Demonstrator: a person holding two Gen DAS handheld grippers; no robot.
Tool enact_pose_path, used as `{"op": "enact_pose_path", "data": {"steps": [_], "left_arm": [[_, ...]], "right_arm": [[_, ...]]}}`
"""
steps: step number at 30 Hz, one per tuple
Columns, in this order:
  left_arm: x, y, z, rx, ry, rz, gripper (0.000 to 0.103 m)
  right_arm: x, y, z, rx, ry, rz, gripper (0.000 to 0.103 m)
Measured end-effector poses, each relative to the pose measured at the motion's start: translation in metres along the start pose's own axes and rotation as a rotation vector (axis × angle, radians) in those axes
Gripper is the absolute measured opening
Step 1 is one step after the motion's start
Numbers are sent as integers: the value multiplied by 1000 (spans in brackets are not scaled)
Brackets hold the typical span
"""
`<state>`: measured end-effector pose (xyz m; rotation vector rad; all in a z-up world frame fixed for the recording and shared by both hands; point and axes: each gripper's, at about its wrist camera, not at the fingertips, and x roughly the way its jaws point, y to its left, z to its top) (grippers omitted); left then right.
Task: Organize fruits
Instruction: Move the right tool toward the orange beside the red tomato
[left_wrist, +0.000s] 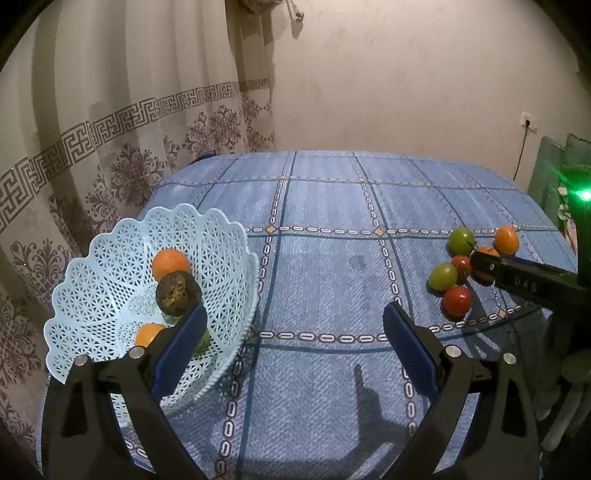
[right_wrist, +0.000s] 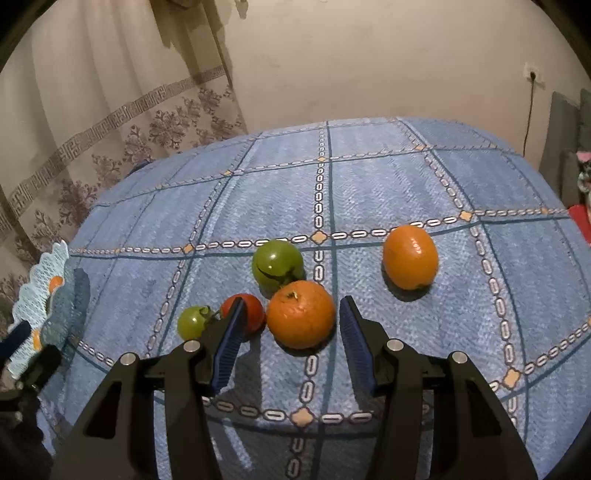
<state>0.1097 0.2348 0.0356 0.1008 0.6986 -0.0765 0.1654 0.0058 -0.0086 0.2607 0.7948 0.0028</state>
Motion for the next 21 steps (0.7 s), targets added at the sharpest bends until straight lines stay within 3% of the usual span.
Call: {"op": "enact_pose_path", "data": {"steps": [8,18,21], "left_arm": [[6,2,-1,-8,13,4,97],[8,1,-4,3,22,6,97],[7,0,-3,3,20,10,97]], "right_arm": [[2,-26,0,107,16,62,45],[9,-23,2,102,27,78,45],[9,-27,2,126,39,103,39]]}}
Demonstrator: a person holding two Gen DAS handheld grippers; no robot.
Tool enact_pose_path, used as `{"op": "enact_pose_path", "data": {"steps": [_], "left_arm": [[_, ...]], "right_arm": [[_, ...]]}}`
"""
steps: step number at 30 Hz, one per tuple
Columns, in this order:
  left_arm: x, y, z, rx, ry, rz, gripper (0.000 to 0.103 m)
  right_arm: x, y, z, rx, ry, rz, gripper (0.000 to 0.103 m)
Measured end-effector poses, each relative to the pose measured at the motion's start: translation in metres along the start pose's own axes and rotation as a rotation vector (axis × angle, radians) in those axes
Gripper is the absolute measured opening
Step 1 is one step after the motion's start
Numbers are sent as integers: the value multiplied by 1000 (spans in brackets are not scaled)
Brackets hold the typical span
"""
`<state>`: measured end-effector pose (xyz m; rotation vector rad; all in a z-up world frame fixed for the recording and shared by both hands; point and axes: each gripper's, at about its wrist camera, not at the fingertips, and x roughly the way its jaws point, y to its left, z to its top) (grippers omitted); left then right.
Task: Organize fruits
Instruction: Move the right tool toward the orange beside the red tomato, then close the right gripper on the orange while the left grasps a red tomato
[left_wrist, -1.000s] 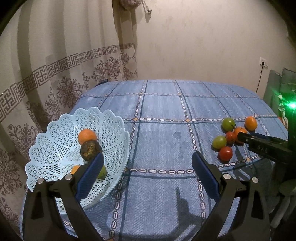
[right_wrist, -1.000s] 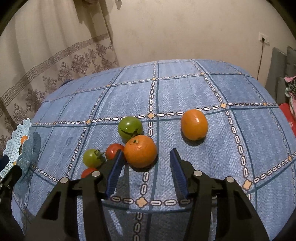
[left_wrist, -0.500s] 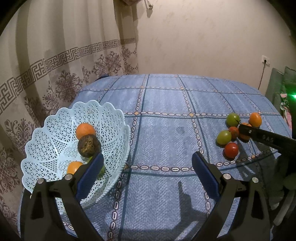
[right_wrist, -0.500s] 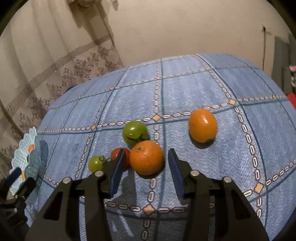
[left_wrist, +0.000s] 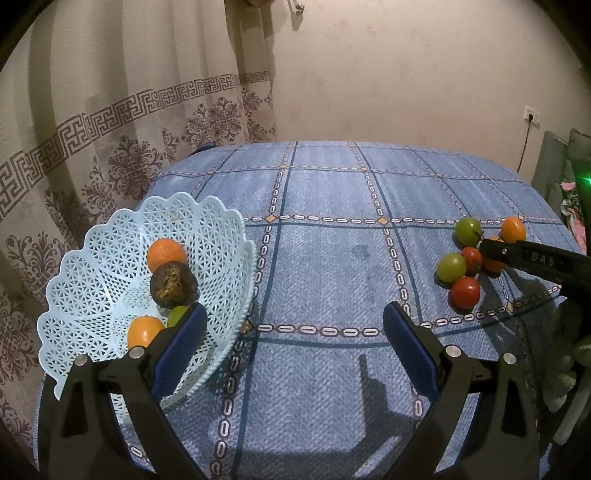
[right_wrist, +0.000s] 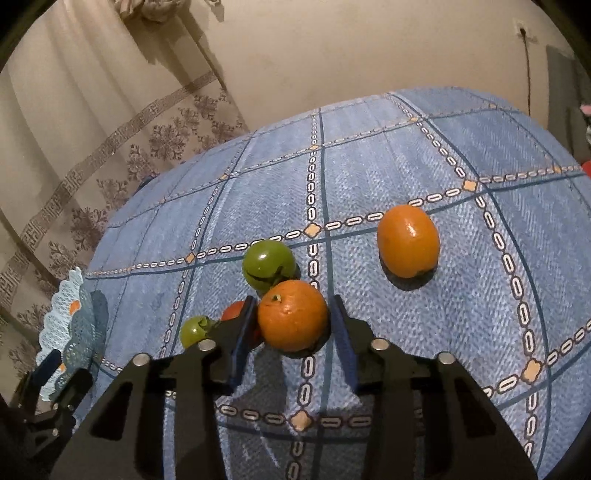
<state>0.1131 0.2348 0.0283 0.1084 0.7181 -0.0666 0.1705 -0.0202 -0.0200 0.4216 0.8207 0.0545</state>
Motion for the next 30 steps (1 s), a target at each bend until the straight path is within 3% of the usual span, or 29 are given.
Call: {"op": "enact_pose_path", "data": {"steps": [13,22,30], "left_arm": [[-13,-21,4,55,-28,9,97],[1,-55,8,110,24,-85,97],[16,-96,6,184,65,-150,84]], "right_arm": [[-35,-3,-2,-27,-71,-48,38],[-54,-14,-18,-81,-86,-130,38],[-60,-21,-28,-100,-91,-146,38]]}}
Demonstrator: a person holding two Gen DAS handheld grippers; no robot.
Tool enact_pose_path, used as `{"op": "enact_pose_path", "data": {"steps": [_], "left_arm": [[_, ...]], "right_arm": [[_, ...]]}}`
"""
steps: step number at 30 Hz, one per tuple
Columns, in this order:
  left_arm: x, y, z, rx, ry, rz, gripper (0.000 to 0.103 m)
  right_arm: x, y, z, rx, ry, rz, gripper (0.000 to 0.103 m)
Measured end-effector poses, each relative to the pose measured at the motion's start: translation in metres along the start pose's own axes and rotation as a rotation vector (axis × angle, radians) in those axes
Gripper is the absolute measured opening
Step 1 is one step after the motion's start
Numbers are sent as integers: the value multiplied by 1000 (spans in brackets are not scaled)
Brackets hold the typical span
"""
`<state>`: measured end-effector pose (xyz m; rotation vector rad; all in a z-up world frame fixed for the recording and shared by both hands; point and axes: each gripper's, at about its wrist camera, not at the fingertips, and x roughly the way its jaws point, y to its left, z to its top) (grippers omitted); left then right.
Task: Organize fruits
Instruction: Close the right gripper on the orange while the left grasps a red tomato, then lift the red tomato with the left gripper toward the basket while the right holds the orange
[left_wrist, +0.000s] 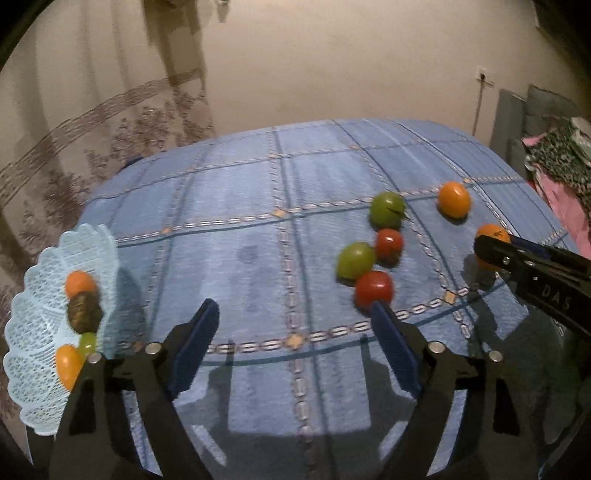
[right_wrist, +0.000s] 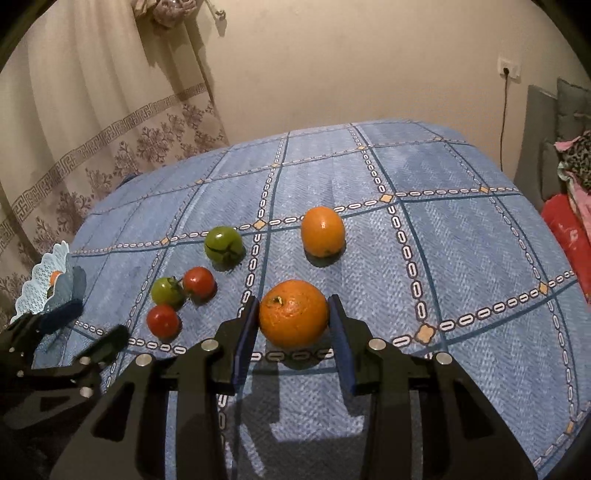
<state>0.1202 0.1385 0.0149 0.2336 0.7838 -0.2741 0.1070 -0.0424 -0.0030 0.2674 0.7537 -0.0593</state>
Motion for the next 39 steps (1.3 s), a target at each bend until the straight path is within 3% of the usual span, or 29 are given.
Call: {"op": "enact_pose_path", "data": {"steps": [4,12,24,30,33,39], "left_arm": [[7,-12,1,25,9,-9,83],[24,-27,6,37,30,-42,67],[31,-27,5,-3,5,-168,31],[30,-20,2,-33,12,-163,29],[27,-16,0,-46,16,-156,29],[20,-11,-3,-61,7,-127,29]], "right_arm": [[3,-1,-1,6,8,5,38],[6,-4,-5,19,22,9,38],[13,0,-5,17,26,2,39],[14,-1,-6,23,25,4,40],[13,-3,-6,26,17,3,50],[11,-2,-8,16,14,5,50]]}}
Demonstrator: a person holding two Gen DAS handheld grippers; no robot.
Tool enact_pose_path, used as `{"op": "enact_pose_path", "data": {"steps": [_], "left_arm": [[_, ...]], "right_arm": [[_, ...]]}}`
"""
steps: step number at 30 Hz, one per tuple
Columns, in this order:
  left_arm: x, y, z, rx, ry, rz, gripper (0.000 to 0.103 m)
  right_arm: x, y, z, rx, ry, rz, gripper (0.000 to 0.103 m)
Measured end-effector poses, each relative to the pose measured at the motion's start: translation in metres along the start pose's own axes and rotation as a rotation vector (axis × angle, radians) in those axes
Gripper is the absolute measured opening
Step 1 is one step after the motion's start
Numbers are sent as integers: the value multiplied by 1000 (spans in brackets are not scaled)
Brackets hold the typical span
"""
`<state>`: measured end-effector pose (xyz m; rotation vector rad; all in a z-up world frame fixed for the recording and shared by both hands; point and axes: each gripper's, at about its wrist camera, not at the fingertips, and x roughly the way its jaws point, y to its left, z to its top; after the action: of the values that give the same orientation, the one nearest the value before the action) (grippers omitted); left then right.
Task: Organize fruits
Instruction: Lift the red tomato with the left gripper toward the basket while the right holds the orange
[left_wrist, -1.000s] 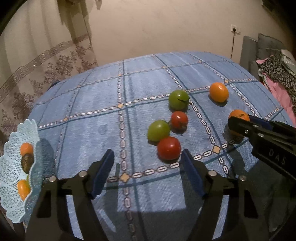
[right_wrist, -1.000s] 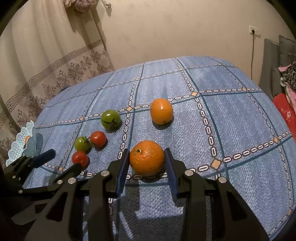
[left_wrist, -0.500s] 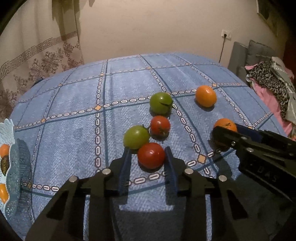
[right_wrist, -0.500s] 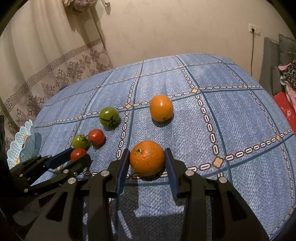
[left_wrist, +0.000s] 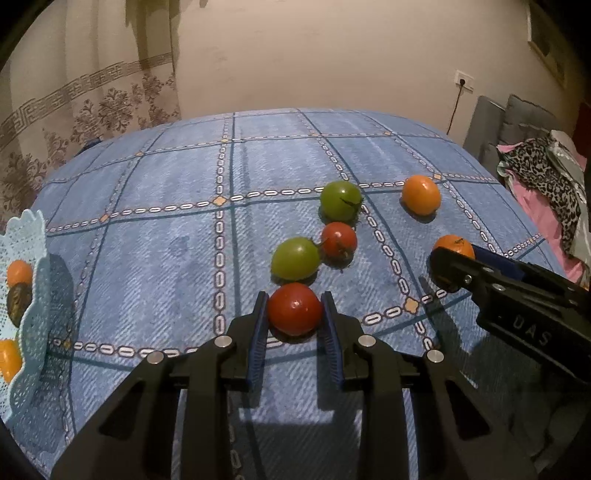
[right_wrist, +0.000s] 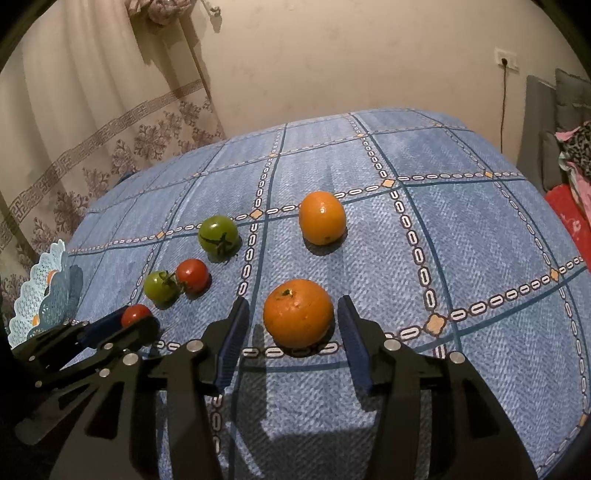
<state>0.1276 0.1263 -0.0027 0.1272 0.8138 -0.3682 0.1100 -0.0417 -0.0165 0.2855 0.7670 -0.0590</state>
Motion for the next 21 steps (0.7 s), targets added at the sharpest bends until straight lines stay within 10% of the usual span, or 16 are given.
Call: {"op": "enact_pose_path", "data": {"steps": [21], "left_arm": [[-37,10,-3,-16,-100,72,29]], "right_arm": [[6,2,2,-21,10,-2,39]]}}
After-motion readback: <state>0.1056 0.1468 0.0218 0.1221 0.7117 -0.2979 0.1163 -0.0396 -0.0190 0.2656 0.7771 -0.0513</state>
